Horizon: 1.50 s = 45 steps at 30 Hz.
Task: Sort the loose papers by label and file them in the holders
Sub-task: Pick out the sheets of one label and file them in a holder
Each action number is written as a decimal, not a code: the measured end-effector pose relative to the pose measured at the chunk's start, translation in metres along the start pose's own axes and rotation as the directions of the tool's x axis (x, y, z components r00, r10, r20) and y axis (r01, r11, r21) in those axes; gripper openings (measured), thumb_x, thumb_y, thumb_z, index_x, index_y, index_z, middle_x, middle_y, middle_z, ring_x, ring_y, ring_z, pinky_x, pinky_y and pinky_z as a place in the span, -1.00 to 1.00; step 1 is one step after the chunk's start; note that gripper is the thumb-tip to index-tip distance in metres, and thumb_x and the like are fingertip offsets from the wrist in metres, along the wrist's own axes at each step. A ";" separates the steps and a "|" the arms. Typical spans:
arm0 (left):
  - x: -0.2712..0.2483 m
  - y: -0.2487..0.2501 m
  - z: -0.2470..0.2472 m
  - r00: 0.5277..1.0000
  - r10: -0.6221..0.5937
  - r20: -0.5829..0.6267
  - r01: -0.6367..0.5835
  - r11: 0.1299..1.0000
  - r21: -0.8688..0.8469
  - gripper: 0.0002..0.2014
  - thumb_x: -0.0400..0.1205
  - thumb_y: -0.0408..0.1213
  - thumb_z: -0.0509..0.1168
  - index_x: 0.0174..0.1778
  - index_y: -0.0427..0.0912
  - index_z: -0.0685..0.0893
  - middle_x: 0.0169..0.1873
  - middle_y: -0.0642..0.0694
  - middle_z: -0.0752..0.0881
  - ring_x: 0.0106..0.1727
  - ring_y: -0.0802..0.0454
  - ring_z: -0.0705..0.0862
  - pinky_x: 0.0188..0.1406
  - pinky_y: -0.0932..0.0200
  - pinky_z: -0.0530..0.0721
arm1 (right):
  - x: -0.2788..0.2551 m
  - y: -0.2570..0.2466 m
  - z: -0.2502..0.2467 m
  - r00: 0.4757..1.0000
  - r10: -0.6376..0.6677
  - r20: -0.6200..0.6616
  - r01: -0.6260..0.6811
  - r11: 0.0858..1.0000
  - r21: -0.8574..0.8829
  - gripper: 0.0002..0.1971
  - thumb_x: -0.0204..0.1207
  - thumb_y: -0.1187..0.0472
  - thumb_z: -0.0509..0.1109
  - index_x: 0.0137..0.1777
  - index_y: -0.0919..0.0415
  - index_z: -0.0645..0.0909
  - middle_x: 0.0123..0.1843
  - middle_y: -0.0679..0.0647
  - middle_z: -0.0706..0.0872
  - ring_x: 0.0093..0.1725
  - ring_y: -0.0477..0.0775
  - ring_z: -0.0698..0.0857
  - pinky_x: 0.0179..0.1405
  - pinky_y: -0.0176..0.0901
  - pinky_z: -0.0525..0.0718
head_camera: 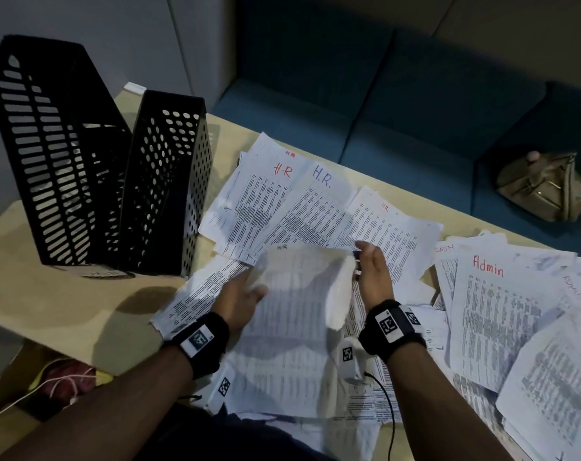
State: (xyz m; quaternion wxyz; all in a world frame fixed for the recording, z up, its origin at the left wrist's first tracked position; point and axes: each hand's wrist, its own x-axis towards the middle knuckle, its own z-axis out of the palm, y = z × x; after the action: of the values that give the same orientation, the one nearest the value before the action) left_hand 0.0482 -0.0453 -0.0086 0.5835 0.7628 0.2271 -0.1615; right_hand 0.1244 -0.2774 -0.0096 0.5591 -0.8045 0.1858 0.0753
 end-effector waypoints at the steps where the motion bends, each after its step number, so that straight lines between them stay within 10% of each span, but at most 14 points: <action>1: 0.003 -0.002 -0.005 0.999 -0.011 -0.040 0.009 0.999 -0.039 -0.58 0.70 -0.43 0.24 0.49 -0.10 0.51 0.30 0.06 0.59 0.26 0.09 0.61 0.13 0.19 0.46 | 0.001 0.003 -0.004 0.999 0.020 -0.035 -0.023 0.995 -0.095 -0.65 0.68 -0.07 0.17 0.29 0.13 0.51 0.12 0.05 0.69 0.05 0.01 0.66 -0.07 -0.16 0.55; 7: 0.025 -0.035 -0.031 0.990 -0.004 -0.142 0.020 0.994 0.106 -0.72 0.68 -0.36 0.25 0.26 0.04 0.62 0.01 -0.08 0.77 0.12 -0.11 0.70 0.13 0.10 0.59 | -0.008 0.027 -0.013 0.962 0.274 0.022 -0.246 0.896 -0.371 -0.20 0.45 0.04 0.53 0.56 0.25 0.19 0.48 0.29 0.50 0.40 0.26 0.56 0.35 0.00 0.51; 13: 0.034 -0.051 -0.027 0.989 -0.065 -0.135 0.064 0.998 -0.011 -0.69 0.69 -0.20 0.24 0.18 0.39 0.60 0.08 0.13 0.70 0.14 0.02 0.64 0.29 -0.01 0.52 | -0.001 0.010 -0.014 0.971 0.227 0.072 -0.145 0.805 -0.576 -0.75 0.55 0.10 0.42 0.05 0.29 0.65 -0.22 0.09 0.70 -0.23 0.09 0.63 -0.26 -0.27 0.52; 18: 0.037 -0.054 -0.031 0.994 -0.047 -0.099 0.051 0.998 0.044 -0.71 0.70 -0.21 0.21 0.06 0.41 0.54 0.03 0.01 0.74 0.08 -0.05 0.68 0.06 0.07 0.56 | 0.050 -0.004 -0.070 0.942 0.215 -0.259 -0.330 0.738 -0.588 -0.60 0.60 0.03 0.27 0.12 0.42 0.65 0.08 0.39 0.71 0.05 0.33 0.69 -0.09 -0.11 0.51; 24: 0.045 -0.054 -0.032 0.992 -0.058 -0.116 0.069 0.993 0.099 -0.67 0.69 -0.28 0.22 0.36 0.08 0.54 0.07 0.04 0.66 0.12 -0.05 0.61 0.14 0.06 0.52 | 0.070 0.012 -0.066 0.934 0.244 -0.261 -0.357 0.605 -0.712 -0.56 0.64 0.07 0.18 0.31 0.42 0.56 0.32 0.41 0.55 0.34 0.43 0.50 0.27 0.14 0.50; 28: 0.049 -0.058 -0.034 0.997 -0.056 -0.060 0.057 0.998 0.029 -0.59 0.66 -0.28 0.22 0.38 0.22 0.48 0.12 0.23 0.55 0.19 0.11 0.48 0.21 0.13 0.35 | 0.055 0.006 -0.047 0.931 0.200 -0.306 -0.351 0.722 -0.596 -0.56 0.59 0.20 0.24 0.43 0.39 0.43 0.41 0.40 0.49 0.38 0.40 0.49 0.34 0.14 0.47; 33: 0.044 -0.050 -0.035 0.996 -0.067 -0.057 0.067 0.998 -0.007 -0.65 0.72 -0.18 0.18 0.37 0.32 0.49 0.06 0.22 0.55 0.13 0.09 0.50 0.18 0.17 0.32 | 0.036 -0.020 -0.050 0.914 -0.071 -0.399 -0.130 0.881 -0.455 -0.42 0.55 0.36 0.26 0.54 0.07 0.23 0.04 0.17 0.68 -0.07 0.20 0.64 -0.10 -0.01 0.57; 37: 0.040 -0.048 -0.037 0.999 -0.032 -0.043 0.030 0.998 -0.052 -0.60 0.70 -0.13 0.18 0.39 0.46 0.46 0.28 0.25 0.57 0.29 0.14 0.50 0.38 0.10 0.37 | 0.019 -0.078 -0.082 0.836 -0.366 -0.410 0.137 0.860 -0.491 -0.78 0.61 0.23 0.26 0.17 0.33 0.57 -0.07 0.32 0.68 -0.12 0.26 0.63 -0.23 -0.25 0.34; 40: 0.039 -0.044 -0.037 0.994 -0.064 -0.092 0.055 0.993 -0.100 -0.58 0.69 -0.30 0.23 0.49 0.07 0.50 0.32 0.07 0.64 0.32 0.00 0.59 0.38 0.02 0.48 | 0.023 -0.100 -0.114 0.786 -0.455 -0.418 0.251 0.853 -0.457 -0.70 0.59 0.06 0.25 0.03 0.33 0.61 -0.08 0.37 0.69 -0.11 0.21 0.63 -0.24 -0.20 0.34; 45: 0.034 -0.026 -0.031 1.000 -0.010 -0.001 0.010 0.970 -0.245 -0.73 0.69 -0.29 0.31 0.32 -0.10 0.63 0.17 0.00 0.76 0.23 0.03 0.70 0.33 -0.04 0.59 | 0.017 -0.079 -0.096 0.909 -0.339 -0.243 0.223 0.887 -0.403 -0.72 0.67 0.12 0.25 0.02 0.36 0.62 -0.17 0.18 0.62 -0.13 0.08 0.58 -0.24 -0.18 0.31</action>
State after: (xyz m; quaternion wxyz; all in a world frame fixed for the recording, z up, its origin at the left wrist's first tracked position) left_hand 0.0619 -0.0041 -0.0388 0.6720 0.6841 0.2495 -0.1345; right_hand 0.1622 -0.3456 0.0889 0.3682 -0.9147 0.1331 -0.1001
